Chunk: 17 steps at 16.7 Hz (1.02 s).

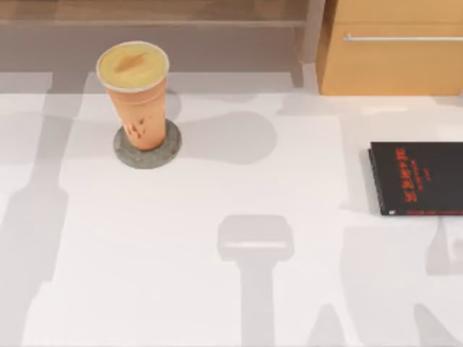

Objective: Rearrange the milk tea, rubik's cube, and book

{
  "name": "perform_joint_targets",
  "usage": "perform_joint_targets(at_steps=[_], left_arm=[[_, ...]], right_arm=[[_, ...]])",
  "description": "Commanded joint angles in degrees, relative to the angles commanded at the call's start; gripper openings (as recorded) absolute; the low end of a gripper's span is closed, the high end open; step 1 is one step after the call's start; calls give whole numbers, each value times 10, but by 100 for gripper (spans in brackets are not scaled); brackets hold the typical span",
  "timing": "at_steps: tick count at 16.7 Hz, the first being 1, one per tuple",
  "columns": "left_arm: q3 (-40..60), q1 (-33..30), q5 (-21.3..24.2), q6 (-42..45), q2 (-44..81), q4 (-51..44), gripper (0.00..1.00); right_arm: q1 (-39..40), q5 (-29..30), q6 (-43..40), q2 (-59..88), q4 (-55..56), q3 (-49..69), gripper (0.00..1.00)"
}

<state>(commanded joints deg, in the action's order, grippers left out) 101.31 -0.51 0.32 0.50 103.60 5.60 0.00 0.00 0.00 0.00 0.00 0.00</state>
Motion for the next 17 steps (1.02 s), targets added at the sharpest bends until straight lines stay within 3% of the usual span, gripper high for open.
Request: perform_joint_targets(at_steps=[8, 17], left_arm=[[50, -13, 1, 3, 56, -29, 0], [50, -13, 1, 3, 56, -29, 68]], right_arm=[[0, 0, 0, 0, 0, 0, 100], [0, 0, 0, 0, 0, 0, 100]])
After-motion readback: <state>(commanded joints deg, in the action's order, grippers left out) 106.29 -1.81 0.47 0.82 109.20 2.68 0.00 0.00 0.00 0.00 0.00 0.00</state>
